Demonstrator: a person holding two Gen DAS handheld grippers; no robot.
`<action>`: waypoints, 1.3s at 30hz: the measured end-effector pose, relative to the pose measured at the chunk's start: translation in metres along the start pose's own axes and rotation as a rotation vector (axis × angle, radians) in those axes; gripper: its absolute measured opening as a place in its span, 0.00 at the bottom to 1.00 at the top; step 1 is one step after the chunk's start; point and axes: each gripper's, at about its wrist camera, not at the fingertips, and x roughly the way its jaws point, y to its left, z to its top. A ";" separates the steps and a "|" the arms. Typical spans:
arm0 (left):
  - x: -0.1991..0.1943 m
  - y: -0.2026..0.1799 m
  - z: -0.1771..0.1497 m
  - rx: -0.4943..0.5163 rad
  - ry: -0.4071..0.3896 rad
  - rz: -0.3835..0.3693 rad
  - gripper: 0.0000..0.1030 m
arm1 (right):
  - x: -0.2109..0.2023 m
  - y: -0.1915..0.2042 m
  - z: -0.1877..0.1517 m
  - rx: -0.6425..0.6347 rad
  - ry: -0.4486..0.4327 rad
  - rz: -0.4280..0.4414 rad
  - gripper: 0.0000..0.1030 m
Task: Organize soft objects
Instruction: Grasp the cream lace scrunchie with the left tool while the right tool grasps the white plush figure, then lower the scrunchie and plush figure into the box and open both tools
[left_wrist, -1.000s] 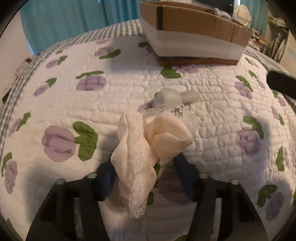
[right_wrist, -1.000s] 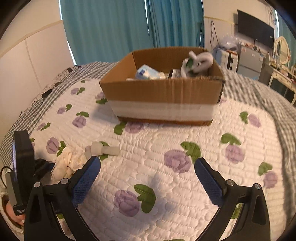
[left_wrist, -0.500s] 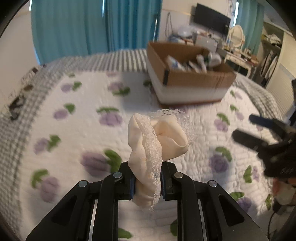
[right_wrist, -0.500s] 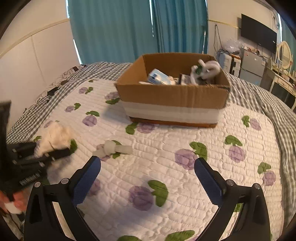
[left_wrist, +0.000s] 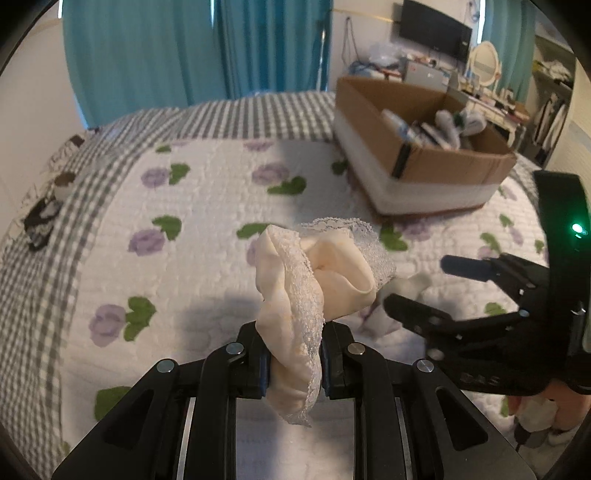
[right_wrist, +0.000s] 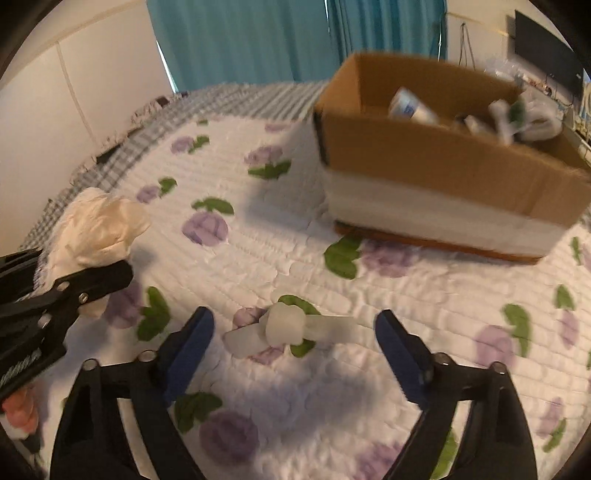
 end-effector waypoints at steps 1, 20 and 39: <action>0.003 0.001 -0.001 0.001 0.007 0.004 0.19 | 0.006 0.000 0.000 0.003 0.007 0.002 0.76; -0.023 -0.032 -0.013 0.033 -0.009 -0.038 0.19 | -0.047 -0.004 -0.027 0.002 -0.079 -0.027 0.27; -0.139 -0.118 0.076 0.141 -0.261 -0.124 0.19 | -0.257 -0.062 0.017 -0.010 -0.384 -0.146 0.27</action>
